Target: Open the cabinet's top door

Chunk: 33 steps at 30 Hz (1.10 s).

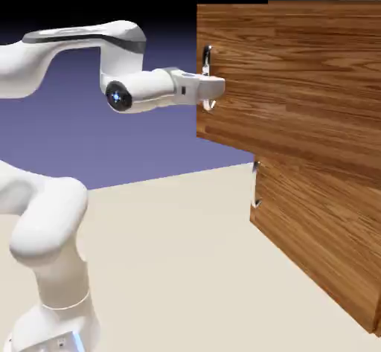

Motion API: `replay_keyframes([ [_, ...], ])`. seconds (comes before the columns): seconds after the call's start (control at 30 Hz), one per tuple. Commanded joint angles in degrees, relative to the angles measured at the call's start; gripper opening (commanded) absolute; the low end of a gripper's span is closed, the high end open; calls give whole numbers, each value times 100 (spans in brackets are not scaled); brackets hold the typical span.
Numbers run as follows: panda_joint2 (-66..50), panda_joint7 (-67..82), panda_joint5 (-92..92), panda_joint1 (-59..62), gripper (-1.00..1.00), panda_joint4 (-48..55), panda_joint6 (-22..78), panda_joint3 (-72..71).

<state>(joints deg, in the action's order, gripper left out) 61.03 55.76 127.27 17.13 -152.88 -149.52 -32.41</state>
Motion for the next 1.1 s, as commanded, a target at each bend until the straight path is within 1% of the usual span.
replay_keyframes([
  [0.0, 128, -86, -212, -157, -100, -158, 98, 208],
  [0.23, 1098, -751, -1935, -870, -100, -1056, 871, 1621],
  [0.53, 2070, -1433, -4143, -874, -100, -1603, 2152, 3439],
  [0.8, 2261, -1644, -5823, -593, -100, -1500, 3448, 5100],
  [1.07, 1854, -1603, -7300, -673, -100, -815, 4827, 6761],
])
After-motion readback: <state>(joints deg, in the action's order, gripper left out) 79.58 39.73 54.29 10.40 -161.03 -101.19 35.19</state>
